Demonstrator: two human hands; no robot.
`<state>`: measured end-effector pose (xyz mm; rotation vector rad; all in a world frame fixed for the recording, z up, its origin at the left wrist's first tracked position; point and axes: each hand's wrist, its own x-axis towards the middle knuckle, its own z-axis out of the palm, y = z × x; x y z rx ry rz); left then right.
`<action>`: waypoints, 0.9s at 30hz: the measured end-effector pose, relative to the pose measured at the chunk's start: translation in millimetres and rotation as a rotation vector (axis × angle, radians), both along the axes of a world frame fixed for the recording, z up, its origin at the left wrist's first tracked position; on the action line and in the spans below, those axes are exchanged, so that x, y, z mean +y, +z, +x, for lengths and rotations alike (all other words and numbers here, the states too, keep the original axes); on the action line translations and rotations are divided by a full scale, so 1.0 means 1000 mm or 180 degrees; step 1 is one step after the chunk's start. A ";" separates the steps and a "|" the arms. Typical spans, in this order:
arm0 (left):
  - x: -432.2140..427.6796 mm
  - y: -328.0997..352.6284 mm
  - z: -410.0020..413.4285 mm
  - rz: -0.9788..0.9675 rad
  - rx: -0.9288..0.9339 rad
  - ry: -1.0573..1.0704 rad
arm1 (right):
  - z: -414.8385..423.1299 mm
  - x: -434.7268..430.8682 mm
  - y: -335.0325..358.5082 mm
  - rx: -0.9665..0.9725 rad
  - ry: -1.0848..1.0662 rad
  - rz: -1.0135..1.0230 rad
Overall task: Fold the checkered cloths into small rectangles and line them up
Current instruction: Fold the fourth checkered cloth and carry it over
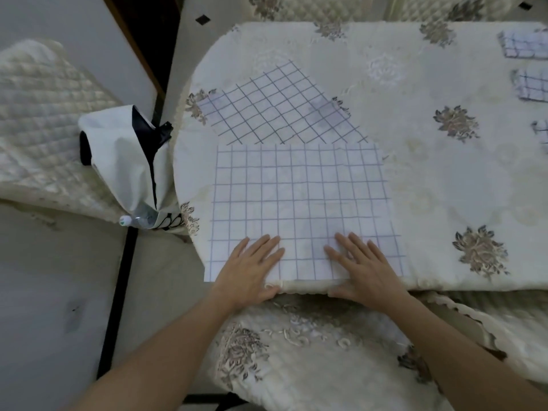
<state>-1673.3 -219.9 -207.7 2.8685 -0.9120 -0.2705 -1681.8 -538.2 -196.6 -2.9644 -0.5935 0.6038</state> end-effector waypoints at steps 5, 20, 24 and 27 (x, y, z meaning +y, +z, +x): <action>-0.003 -0.002 -0.003 0.0077 0.0020 0.0070 | -0.006 -0.002 -0.004 -0.0137 -0.0008 0.0038; 0.014 0.001 -0.015 -0.0091 -0.0121 0.0087 | -0.025 -0.022 -0.011 -0.0531 0.0052 0.0494; 0.049 0.003 -0.015 -0.0063 -0.0041 0.0112 | -0.019 -0.050 -0.003 -0.0562 -0.0121 0.0531; 0.067 0.004 -0.017 -0.0116 0.0006 0.0034 | -0.022 -0.063 0.000 -0.0429 -0.0130 0.0363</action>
